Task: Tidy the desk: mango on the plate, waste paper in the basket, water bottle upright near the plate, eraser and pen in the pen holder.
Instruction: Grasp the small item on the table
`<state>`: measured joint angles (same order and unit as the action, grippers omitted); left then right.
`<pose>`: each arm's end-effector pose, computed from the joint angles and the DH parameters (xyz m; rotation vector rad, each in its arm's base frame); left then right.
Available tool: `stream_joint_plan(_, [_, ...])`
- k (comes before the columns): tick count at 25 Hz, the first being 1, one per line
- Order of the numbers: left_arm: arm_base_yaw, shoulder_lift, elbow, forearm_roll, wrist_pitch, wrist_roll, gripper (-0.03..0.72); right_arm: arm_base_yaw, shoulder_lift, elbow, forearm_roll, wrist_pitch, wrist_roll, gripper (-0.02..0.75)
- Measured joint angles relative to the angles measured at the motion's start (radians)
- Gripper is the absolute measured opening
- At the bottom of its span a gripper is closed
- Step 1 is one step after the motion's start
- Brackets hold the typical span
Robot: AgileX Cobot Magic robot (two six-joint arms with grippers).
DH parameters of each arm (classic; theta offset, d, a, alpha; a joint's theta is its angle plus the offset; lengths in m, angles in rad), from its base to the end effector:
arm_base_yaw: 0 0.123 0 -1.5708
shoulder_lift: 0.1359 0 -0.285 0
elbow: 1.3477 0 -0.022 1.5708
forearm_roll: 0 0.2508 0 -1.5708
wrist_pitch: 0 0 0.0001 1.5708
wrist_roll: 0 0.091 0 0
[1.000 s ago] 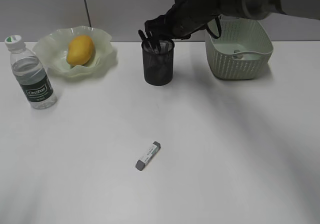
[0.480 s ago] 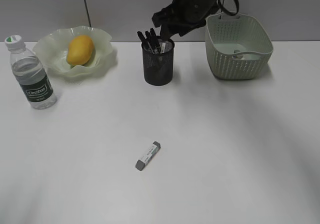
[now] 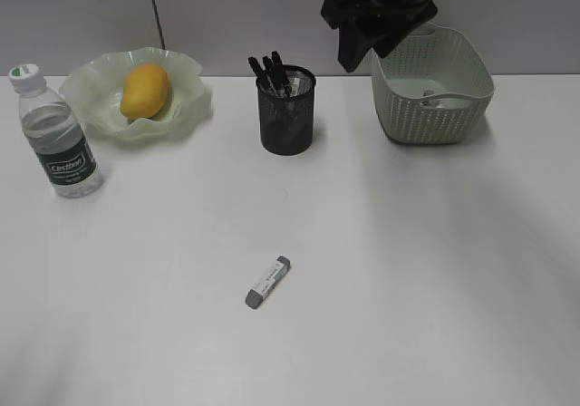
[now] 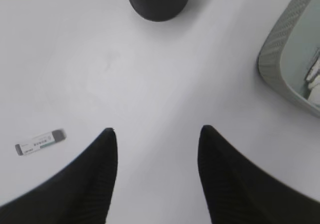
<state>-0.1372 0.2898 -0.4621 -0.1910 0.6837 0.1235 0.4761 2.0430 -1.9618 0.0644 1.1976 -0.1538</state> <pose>0.0578 -0.0190 0.2898 0.1891 1.9808 -0.2245 0.3949 0.2098 0.2960 -0.8430 2.6412 0.1736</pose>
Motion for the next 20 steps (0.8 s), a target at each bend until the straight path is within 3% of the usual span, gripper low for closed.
stream_joint_plan(6, [0.0,0.0,0.0,-0.001,0.0,0.0,0.328,-0.001,-0.148,0.182,-0.007,0.004,0.021,0.42])
stream_joint_plan(20, [0.0,0.0,0.0,-0.002,0.0,0.0,0.328,-0.001,-0.791,0.929,-0.007,-0.16,0.057,0.42])
